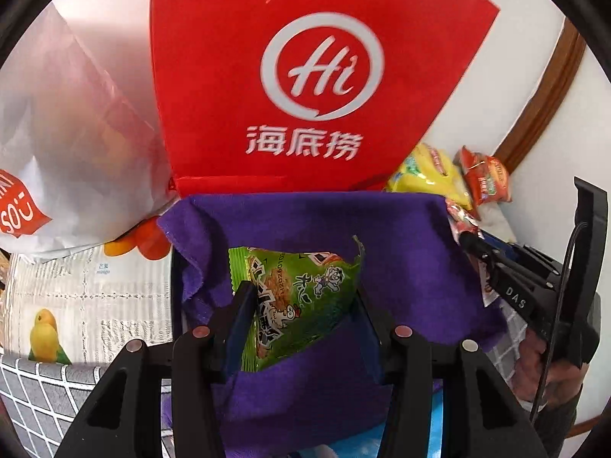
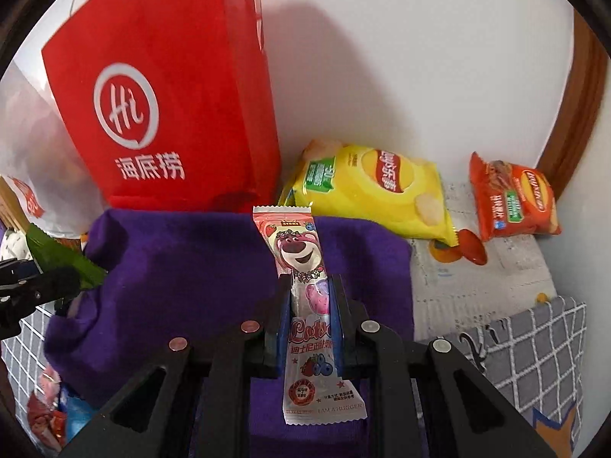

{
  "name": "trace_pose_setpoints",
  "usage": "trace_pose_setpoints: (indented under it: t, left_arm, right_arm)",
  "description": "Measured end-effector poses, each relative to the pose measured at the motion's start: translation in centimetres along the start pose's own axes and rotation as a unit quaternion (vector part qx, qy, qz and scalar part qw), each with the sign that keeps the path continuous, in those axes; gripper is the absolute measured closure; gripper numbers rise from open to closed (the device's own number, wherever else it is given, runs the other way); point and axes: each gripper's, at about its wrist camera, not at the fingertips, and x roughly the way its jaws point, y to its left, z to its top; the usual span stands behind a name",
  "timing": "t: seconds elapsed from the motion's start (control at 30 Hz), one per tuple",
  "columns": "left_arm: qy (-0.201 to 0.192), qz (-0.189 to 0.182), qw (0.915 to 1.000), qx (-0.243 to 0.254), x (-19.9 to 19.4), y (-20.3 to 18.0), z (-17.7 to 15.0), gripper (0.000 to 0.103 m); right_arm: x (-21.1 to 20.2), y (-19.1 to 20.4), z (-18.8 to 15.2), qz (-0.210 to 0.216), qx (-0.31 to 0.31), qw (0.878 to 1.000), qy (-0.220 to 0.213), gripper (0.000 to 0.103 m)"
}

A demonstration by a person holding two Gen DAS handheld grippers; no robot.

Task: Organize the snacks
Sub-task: 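Carry the green packet and candy bar over the purple towel with both tools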

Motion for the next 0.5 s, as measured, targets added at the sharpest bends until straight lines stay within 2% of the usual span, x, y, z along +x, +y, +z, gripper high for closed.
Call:
trace_pose_setpoints:
  t: [0.27, 0.5]
  left_arm:
    - [0.024, 0.005, 0.9997, -0.006, 1.9, 0.7, -0.2, 0.055]
    - [0.044, 0.002, 0.9989, -0.014, 3.0, 1.0, -0.4, 0.055]
  right_arm:
    - [2.7, -1.4, -0.7, 0.003, 0.001, 0.999, 0.037, 0.084]
    - [3.4, -1.1, -0.9, 0.008, -0.008, 0.999, 0.047, 0.083]
